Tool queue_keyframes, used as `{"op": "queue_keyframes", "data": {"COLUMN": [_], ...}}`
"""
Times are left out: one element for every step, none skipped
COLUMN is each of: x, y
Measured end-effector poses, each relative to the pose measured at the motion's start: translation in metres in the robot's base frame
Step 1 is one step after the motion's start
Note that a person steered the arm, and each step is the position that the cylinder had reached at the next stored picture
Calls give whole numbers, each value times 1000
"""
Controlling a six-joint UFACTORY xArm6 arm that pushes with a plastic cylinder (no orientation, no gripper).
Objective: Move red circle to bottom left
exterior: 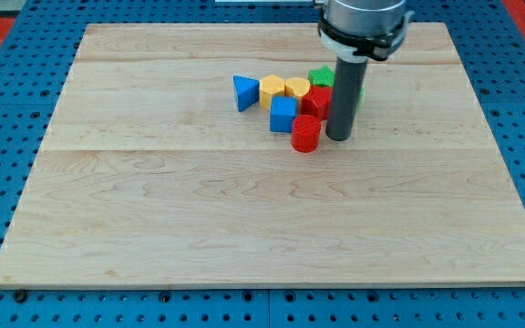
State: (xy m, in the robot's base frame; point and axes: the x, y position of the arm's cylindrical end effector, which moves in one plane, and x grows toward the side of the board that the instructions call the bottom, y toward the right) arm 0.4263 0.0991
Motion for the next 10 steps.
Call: {"op": "queue_keyframes", "data": {"x": [4,5,1,-7,-5,9,34,47,44,26], "y": [8,53,87,24,-61,-127,-127,-139,-213,-213]}}
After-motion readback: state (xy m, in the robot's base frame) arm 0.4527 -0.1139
